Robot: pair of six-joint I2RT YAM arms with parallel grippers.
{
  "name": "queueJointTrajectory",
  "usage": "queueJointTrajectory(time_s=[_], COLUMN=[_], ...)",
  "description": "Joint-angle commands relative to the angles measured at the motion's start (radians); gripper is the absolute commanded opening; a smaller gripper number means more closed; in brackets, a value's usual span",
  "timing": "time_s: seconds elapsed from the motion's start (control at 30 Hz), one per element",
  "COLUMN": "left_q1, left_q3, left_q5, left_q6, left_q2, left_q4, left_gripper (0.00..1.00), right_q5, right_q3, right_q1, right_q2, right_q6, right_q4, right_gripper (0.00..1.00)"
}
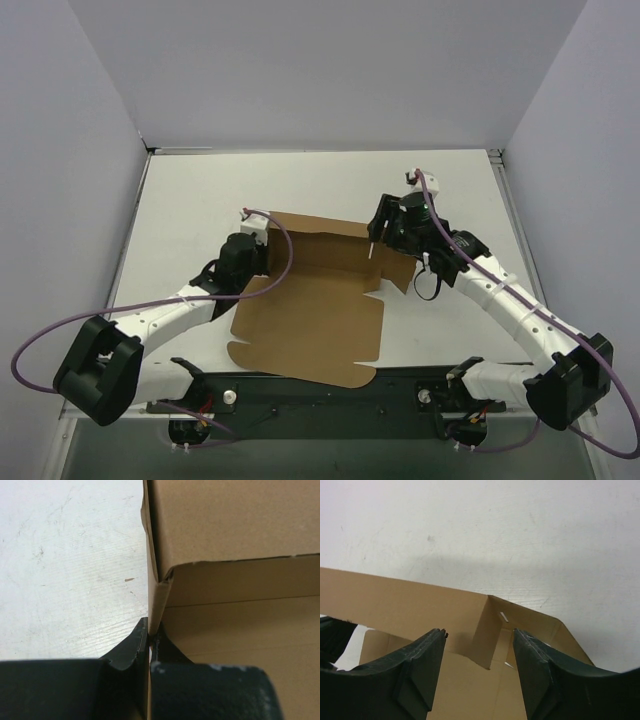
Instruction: Fold the paper box
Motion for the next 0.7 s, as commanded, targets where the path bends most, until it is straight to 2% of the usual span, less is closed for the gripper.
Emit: queueJointTrajectory(time_s=[0.0,0.4,0.67], left_q1=[0.004,0.002,0.002], left_q3=[-0.021,-0.030,-0.047], left_q5=[-0.008,0.007,0.033], left_q6=[-0.013,-0.024,-0.036], left_q2=[-0.039,-0.038,-0.032], left_q4=[0.081,0.091,0.122], left_gripper=[0.00,0.00,0.00], right_q5=[0.026,-0.028,0.024], right_q3=[-0.044,-0.153,-0.206], right_q1=[-0.034,-0.031,-0.024], right_q2=[0.004,0.001,-0.010], right_q6=[0.096,0.139,0.140], right_q4=[0.076,0.106,0.100], right_gripper=[0.56,0.38,0.35])
